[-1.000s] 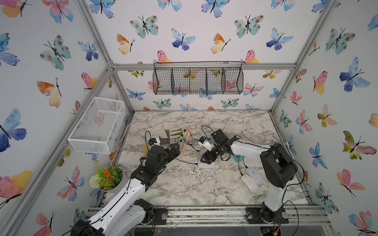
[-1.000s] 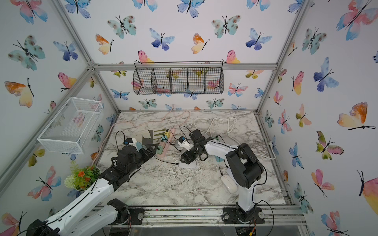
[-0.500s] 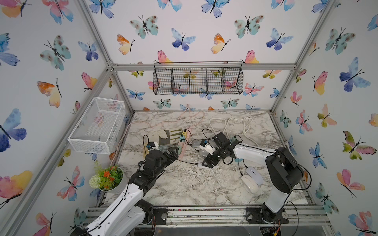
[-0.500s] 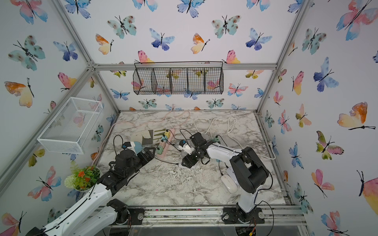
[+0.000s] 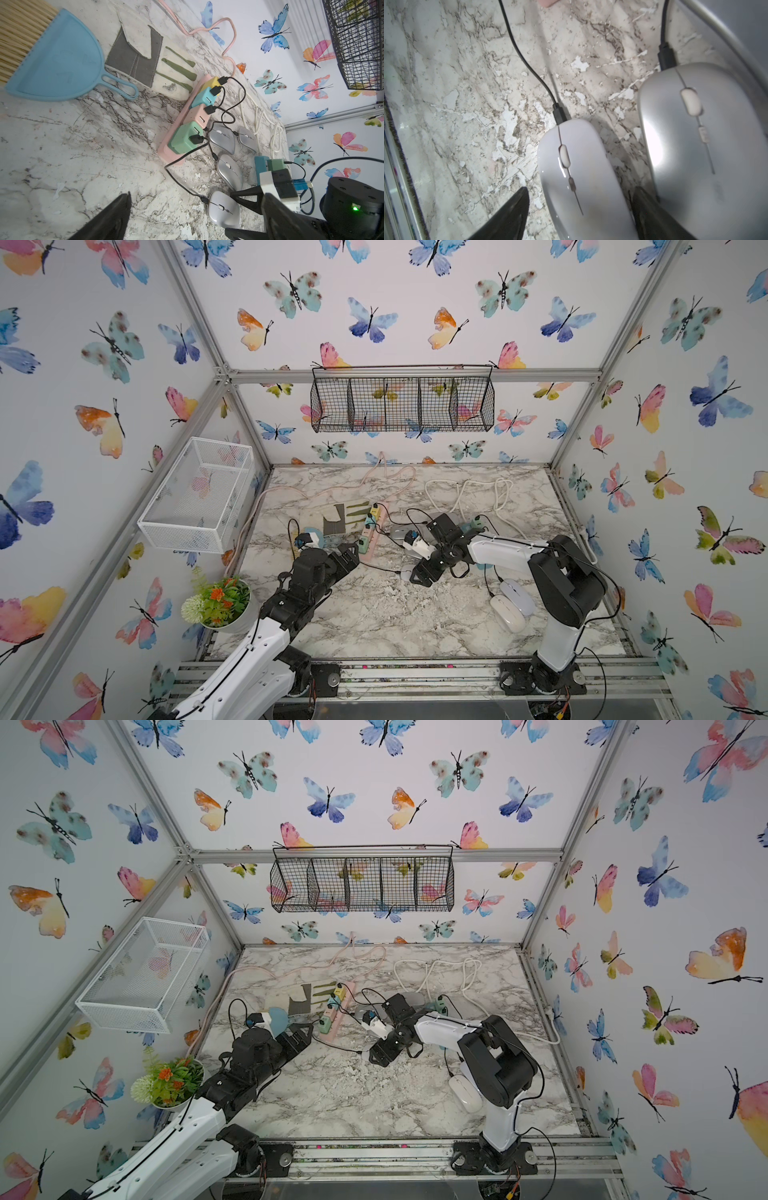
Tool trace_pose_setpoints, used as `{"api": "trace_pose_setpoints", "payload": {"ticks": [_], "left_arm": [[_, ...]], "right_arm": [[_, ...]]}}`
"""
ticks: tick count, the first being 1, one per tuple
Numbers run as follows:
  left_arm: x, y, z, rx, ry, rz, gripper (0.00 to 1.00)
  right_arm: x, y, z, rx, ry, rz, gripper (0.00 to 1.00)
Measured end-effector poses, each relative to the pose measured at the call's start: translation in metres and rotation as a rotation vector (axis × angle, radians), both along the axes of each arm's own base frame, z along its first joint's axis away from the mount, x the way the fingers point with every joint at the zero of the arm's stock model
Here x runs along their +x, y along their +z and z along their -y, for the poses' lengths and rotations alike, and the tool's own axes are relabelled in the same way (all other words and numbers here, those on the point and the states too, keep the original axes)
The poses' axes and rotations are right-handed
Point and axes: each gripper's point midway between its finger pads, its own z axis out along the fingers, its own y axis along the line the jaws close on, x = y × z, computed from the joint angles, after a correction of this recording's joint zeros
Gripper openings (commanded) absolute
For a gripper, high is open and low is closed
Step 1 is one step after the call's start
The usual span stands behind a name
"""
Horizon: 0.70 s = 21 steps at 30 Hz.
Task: Unplug the wireless mouse
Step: Pick up the mouse from the center of the board.
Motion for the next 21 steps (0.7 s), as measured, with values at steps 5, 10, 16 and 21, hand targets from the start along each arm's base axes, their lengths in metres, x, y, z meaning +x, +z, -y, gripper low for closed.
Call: {"api": "trace_pose_setpoints", "payload": {"ticks": [5,10,16,21], "left_arm": [[0.001,-0.001,-0.004,-0.002,0.011,-0.002,0.98],[0.002,-0.005,-0.009,-0.003,0.024,-0.011,0.99],[0.003,-0.005,-0.02,-0.022,0.05,-0.011,0.99],[0.002,-0.007,-0.025,-0.025,0.056,-0.014,0.99]], "right_arm": [[-0.008,-0.004,-0.003,-0.035,0.027,0.027,0.81],[-0.024,-0.01,-0.002,-0.094,0.07,0.076,0.8],[-0.033,-0.013,-0.001,-0.126,0.092,0.129,0.78],[-0.03,-0.014,-0.001,-0.131,0.084,0.152,0.76]]}}
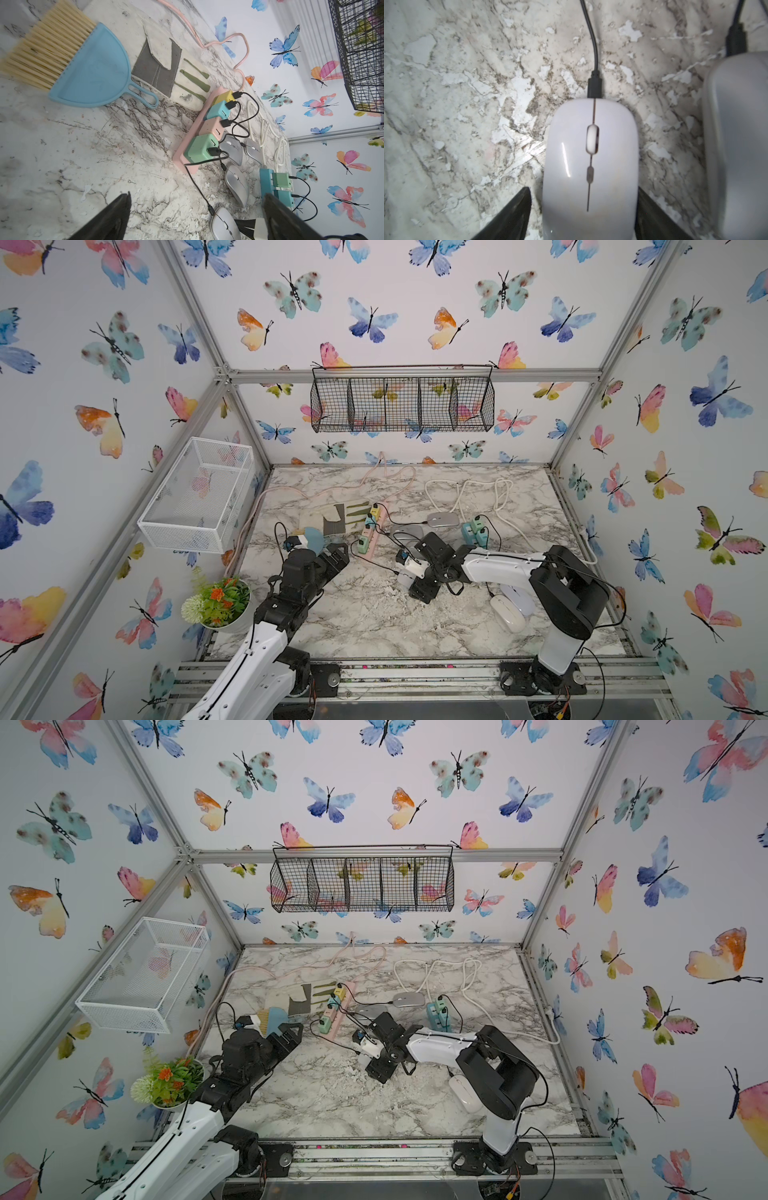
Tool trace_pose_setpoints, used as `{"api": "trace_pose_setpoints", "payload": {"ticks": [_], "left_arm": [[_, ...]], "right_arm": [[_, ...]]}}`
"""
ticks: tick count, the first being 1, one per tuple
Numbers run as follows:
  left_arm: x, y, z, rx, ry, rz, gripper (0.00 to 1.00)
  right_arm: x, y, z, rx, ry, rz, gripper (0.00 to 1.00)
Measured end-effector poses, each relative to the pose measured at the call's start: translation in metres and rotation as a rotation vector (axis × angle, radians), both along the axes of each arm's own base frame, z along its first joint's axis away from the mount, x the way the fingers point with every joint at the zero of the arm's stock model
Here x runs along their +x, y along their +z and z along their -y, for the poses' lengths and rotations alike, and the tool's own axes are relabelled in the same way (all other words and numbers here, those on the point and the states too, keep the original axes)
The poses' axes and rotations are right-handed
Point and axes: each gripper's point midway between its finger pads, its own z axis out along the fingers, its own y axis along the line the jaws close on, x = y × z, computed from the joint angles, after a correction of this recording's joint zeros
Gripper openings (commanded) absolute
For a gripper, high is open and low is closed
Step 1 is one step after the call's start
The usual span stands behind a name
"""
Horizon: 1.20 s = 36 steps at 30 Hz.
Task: Unplug the wireless mouse
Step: Pick up the mouse from the center of the board.
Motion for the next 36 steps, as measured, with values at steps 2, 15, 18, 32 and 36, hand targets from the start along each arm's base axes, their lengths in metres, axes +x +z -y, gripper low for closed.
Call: {"api": "trace_pose_setpoints", "payload": {"ticks": [2,15,18,32,36], "left_arm": [[0.0,0.0,0.001,-0.002,-0.005,0.0,0.99],[0.0,0.0,-0.003,-0.001,0.002,-0.001,0.98],[0.0,0.0,-0.005,-0.001,0.009,0.0,0.98],[-0.001,0.0,0.009,-0.05,-0.074,-0.012,0.98],[-0.005,0.001,0.028,-0.095,-0.178,-0.018,1.0]], "right_arm": [[0.001,0.0,0.0,-0.002,-0.003,0.006,0.76],[0.006,-0.004,0.004,-0.046,-0.014,0.051,0.67],[0.007,-0.004,0.004,-0.055,-0.017,0.062,0.61],[-0.002,0.009,-0.01,0.095,-0.087,0.009,0.36],[-0.01,0.028,-0.024,0.254,-0.121,-0.029,0.33]]}}
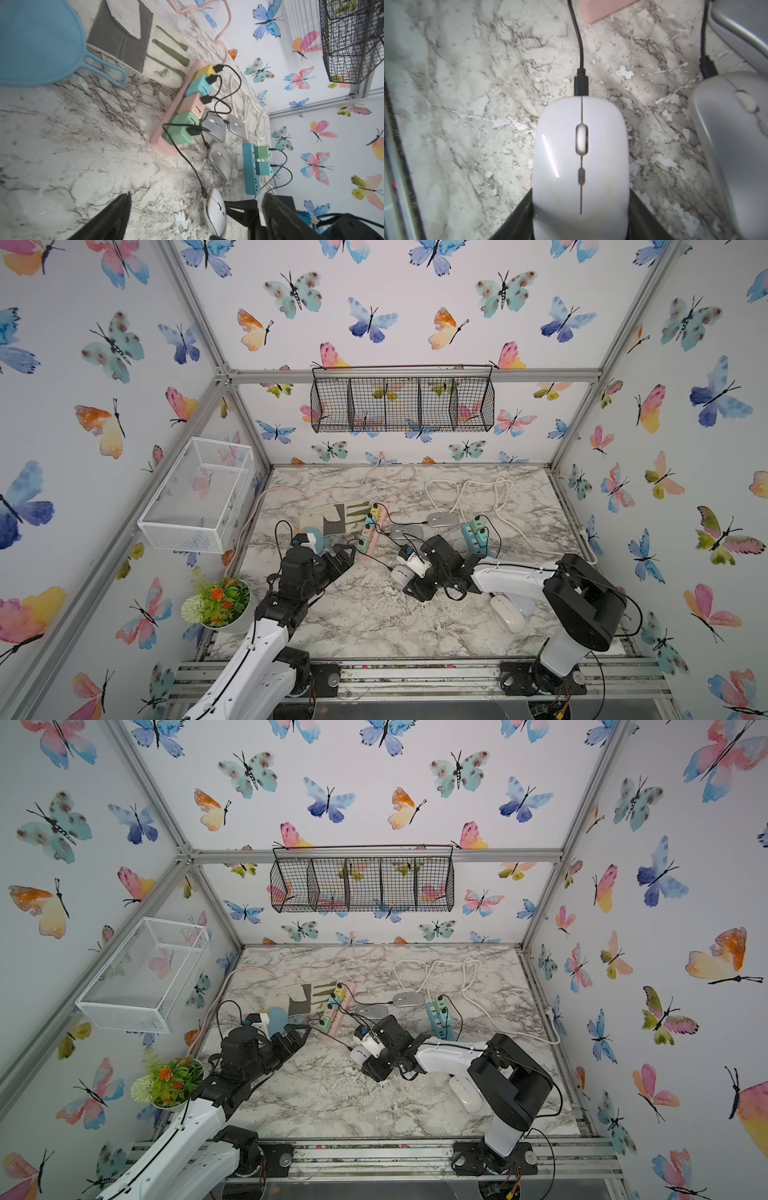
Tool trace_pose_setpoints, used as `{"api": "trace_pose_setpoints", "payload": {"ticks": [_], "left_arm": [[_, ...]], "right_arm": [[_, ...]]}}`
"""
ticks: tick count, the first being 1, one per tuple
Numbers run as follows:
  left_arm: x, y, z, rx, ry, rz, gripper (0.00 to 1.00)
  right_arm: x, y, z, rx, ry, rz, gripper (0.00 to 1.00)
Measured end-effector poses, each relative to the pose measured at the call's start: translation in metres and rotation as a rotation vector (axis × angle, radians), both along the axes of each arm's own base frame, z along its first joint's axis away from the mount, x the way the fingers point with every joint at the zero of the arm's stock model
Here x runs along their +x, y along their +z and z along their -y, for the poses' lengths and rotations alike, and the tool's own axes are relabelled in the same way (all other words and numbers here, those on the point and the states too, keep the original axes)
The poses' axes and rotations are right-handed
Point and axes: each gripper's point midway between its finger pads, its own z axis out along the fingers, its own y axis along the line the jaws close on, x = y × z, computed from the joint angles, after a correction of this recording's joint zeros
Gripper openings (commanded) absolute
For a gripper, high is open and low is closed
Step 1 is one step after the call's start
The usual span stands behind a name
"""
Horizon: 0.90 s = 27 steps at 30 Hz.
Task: Unplug the wireless mouse
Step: Pick up the mouse from the center of the board.
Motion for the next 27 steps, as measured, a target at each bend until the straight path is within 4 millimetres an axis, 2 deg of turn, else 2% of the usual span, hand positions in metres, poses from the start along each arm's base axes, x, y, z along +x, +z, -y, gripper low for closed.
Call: {"api": "trace_pose_setpoints", "payload": {"ticks": [5,12,16,20,27], "left_arm": [[-0.01,-0.007,0.012,-0.046,-0.073,-0.012,0.96],[-0.026,-0.026,0.022,-0.126,-0.105,-0.053,0.83],[-0.033,-0.032,0.034,-0.151,-0.133,-0.069,0.78],[-0.037,-0.033,0.049,-0.164,-0.175,-0.074,0.69],[-0.037,-0.039,0.062,-0.16,-0.183,-0.09,0.52]], "right_arm": [[-0.013,0.013,-0.014,0.125,0.005,-0.037,0.29],[-0.041,0.016,-0.024,0.197,0.047,-0.056,0.24],[-0.048,0.02,-0.028,0.228,0.051,-0.056,0.24],[-0.056,0.023,-0.033,0.251,0.059,-0.06,0.22],[-0.066,0.024,-0.039,0.267,0.07,-0.071,0.2]]}}
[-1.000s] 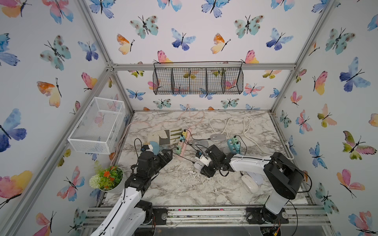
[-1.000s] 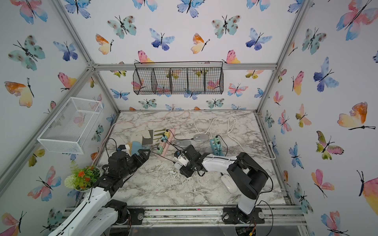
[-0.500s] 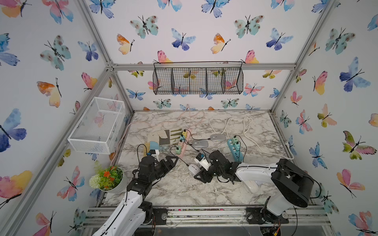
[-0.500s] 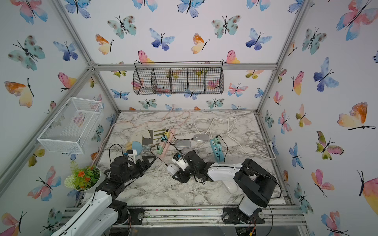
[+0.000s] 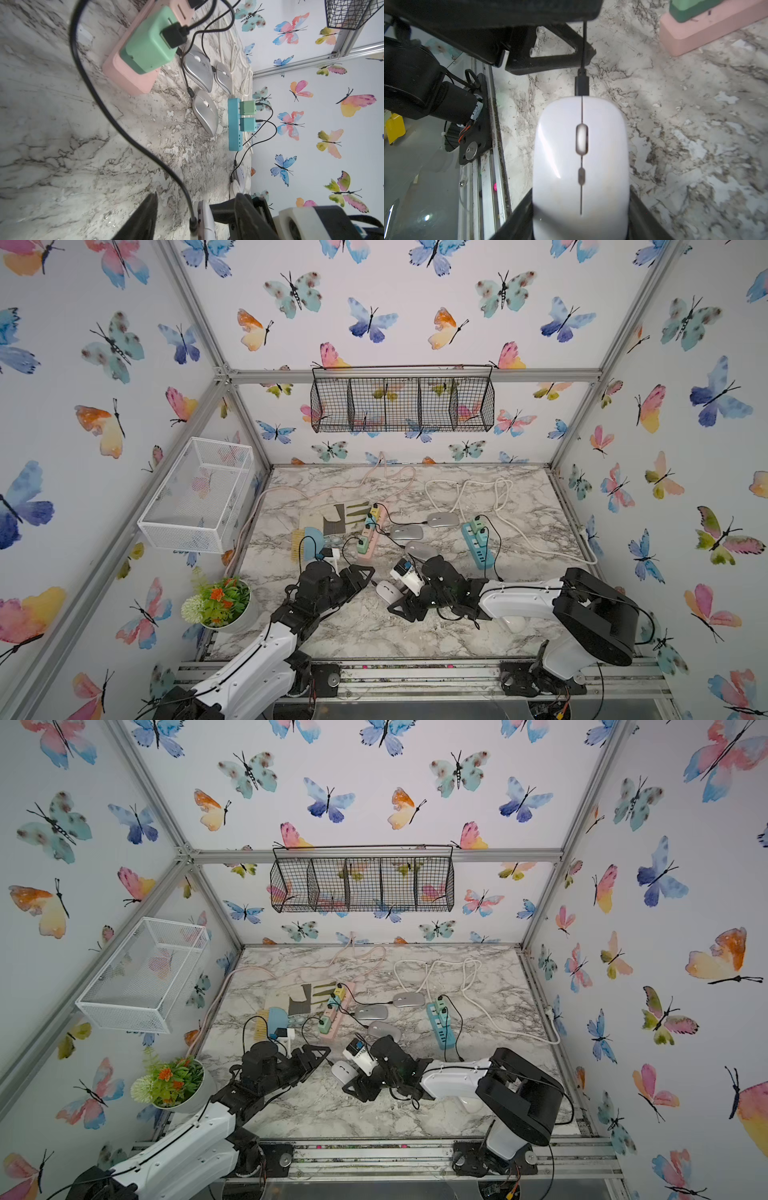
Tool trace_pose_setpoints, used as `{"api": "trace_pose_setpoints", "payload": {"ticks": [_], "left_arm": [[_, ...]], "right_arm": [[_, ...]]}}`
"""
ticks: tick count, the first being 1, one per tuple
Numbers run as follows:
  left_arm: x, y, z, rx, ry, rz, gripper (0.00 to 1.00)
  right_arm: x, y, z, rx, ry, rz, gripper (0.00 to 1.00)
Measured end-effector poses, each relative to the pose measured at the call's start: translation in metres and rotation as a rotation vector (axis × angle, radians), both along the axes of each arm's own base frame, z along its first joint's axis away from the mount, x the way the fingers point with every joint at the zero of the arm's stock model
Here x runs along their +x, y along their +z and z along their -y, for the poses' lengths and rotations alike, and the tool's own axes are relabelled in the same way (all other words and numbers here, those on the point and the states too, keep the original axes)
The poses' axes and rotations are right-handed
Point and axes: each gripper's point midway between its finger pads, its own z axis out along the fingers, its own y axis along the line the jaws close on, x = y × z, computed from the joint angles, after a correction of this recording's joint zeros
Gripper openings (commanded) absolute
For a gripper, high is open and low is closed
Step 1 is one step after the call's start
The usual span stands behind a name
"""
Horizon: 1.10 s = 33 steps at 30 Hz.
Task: Unplug the wireless mouse
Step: Pick up the mouse from the center of the board, then remove the power cord from the mouse.
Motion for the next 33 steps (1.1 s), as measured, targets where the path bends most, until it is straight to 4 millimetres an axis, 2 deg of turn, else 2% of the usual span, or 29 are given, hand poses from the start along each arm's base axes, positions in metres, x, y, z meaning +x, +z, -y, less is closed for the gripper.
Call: {"api": "trace_pose_setpoints", "payload": {"ticks": [14,19,24,28,33], "left_arm": [[0.008,-0.011,0.001,0.027,0.043,-0.022,0.25],[0.011,-0.007,0.003,0.024,0.046,-0.008,0.17],[0.012,-0.007,0.003,0.023,0.049,-0.007,0.15],[0.012,-0.008,0.004,0.027,0.045,-0.011,0.22],[0.012,-0.009,0.004,0.027,0.045,-0.012,0.18]], "right_arm": [[-0.004,0.0,0.001,0.01,0.001,-0.003,0.16],[-0.004,0.0,0.001,0.01,0.001,-0.003,0.16],[-0.004,0.0,0.001,0.011,0.002,-0.003,0.15],[-0.005,0.0,0.001,0.011,0.004,-0.003,0.15],[-0.006,0.0,0.001,0.011,0.006,-0.004,0.15]]}}
